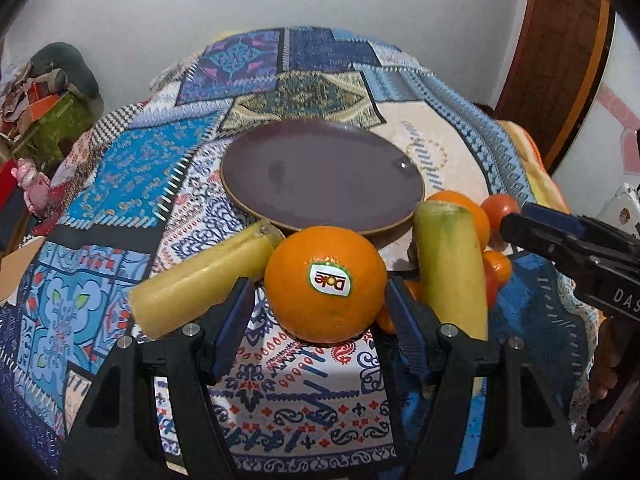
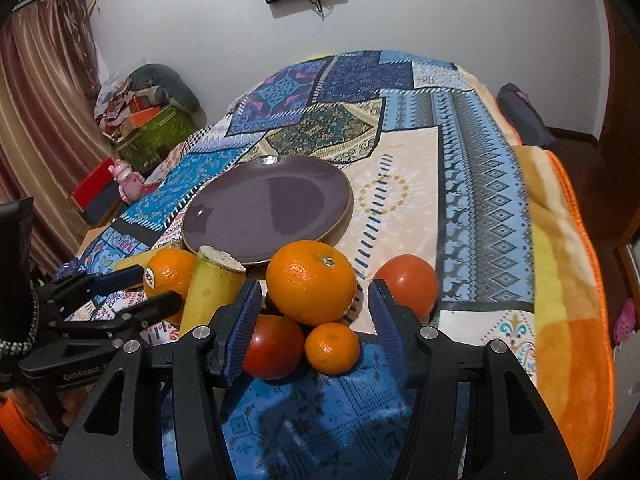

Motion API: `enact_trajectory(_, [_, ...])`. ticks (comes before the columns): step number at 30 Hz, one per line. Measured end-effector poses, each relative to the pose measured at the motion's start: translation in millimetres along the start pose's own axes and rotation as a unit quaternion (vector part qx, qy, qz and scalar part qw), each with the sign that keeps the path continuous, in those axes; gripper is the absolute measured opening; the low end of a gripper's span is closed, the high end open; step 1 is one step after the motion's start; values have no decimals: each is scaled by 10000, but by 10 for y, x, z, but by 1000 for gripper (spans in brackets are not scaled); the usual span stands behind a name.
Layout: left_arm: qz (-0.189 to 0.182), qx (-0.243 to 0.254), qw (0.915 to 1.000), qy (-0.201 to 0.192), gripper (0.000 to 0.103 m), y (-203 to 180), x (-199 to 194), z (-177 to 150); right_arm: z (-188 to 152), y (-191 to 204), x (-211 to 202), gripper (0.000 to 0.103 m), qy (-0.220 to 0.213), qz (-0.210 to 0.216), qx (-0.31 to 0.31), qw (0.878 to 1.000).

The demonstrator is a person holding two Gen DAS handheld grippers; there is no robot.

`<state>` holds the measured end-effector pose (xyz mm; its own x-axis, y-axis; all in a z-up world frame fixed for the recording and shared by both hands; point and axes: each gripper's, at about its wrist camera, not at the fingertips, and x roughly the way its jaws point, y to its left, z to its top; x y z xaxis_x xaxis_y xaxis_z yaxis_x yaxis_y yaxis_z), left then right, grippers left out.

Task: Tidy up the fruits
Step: 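Lower both grippers toward the two large oranges beside the purple plate, then grasp the Dole-labelled orange with the left gripper while the right gripper grasps the other large orange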

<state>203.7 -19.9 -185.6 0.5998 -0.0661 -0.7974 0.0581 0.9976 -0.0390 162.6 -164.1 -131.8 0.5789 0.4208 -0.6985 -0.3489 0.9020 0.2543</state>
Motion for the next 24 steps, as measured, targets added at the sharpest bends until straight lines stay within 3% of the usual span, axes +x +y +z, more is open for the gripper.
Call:
enact_trajectory(13, [-23,-53,10000,32,70,-15,136,43,34,-6,329,52,488,121,18,9987])
enact_trajectory(24, [-153,-46,9998,-141,69,19,88,-14,46,-5,495,64,692,20,58,9976])
